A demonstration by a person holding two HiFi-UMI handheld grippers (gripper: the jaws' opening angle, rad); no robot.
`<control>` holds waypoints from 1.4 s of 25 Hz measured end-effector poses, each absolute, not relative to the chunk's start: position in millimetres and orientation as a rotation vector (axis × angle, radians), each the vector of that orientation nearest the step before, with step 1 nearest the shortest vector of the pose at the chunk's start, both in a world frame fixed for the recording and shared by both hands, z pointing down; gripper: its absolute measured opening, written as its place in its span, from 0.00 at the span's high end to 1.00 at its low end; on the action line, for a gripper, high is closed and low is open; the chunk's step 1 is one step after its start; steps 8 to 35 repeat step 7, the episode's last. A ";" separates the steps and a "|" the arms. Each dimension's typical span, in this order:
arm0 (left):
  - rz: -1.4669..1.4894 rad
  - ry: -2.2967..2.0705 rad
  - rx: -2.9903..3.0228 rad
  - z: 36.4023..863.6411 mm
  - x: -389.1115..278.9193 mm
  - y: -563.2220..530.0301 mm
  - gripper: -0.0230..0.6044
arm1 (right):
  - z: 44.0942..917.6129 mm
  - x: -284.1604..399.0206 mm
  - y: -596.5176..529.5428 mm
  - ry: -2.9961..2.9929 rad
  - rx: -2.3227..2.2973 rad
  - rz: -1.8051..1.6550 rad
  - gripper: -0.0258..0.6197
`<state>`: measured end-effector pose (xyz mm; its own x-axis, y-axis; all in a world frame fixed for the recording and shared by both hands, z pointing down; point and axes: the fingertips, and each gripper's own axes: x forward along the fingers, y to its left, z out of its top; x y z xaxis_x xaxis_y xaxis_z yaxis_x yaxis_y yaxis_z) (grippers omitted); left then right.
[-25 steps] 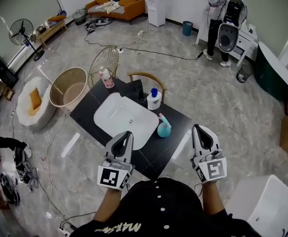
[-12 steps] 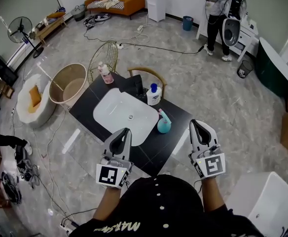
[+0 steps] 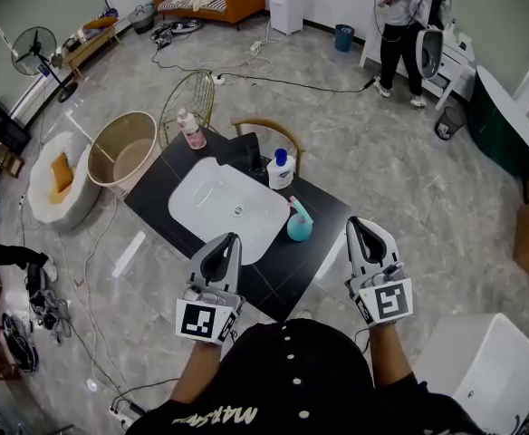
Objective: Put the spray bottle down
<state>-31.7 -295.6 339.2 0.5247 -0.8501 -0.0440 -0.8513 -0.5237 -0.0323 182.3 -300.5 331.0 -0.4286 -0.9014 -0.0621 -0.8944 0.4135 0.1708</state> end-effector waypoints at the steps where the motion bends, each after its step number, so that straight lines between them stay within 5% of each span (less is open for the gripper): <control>1: 0.036 1.508 -2.700 339.3 -31.7 -295.4 0.93 | 331.1 182.0 -300.4 -2.608 1.656 -0.276 0.97; 35: 0.039 1.510 -2.700 339.6 -31.1 -293.7 0.93 | 330.1 180.1 -300.6 -2.612 1.645 -0.278 0.97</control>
